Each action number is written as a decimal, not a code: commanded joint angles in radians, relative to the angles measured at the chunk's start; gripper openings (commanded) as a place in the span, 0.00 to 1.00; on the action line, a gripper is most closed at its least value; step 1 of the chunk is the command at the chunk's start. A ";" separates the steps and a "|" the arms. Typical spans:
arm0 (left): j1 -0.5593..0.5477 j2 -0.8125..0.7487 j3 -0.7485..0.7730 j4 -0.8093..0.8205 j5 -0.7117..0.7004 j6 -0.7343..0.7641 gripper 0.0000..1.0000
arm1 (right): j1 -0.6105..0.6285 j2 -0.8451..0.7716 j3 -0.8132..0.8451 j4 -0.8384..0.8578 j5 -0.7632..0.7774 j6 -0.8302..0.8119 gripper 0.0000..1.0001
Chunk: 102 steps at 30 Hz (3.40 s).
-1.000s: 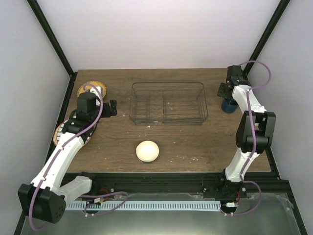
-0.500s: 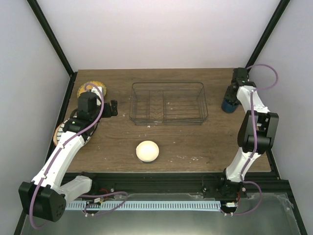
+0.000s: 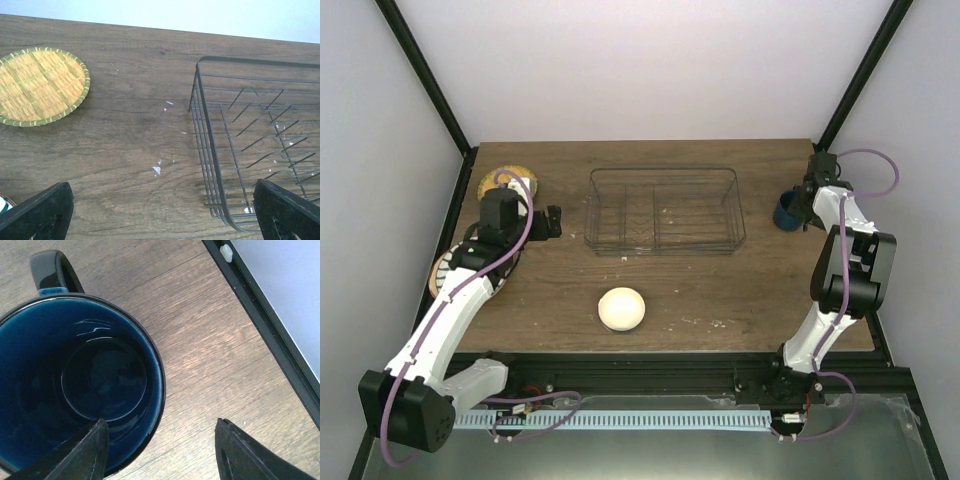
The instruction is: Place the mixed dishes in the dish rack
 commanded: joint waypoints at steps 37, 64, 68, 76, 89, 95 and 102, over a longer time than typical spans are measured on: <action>-0.002 0.026 0.038 0.017 0.264 -0.066 1.00 | -0.007 -0.263 -0.193 0.232 -0.063 -0.087 0.01; -0.149 0.262 0.198 0.184 0.778 -0.479 1.00 | 1.016 -0.554 -0.820 1.716 0.714 -1.033 0.01; -0.172 0.291 0.145 0.292 0.828 -0.562 0.99 | 1.052 -0.507 -0.849 1.918 0.720 -1.185 0.01; -0.219 0.357 0.102 0.405 0.866 -0.636 0.96 | 1.094 -0.503 -0.891 2.022 0.691 -1.236 0.01; -0.274 0.393 0.104 0.505 0.888 -0.702 0.87 | 1.149 -0.380 -0.873 2.091 0.679 -1.298 0.01; -0.279 0.383 0.090 0.509 0.883 -0.702 0.81 | 1.169 -0.337 -0.852 2.128 0.686 -1.322 0.01; -0.293 0.399 0.083 0.521 0.882 -0.697 0.75 | 1.203 -0.343 -0.841 2.113 0.695 -1.299 0.01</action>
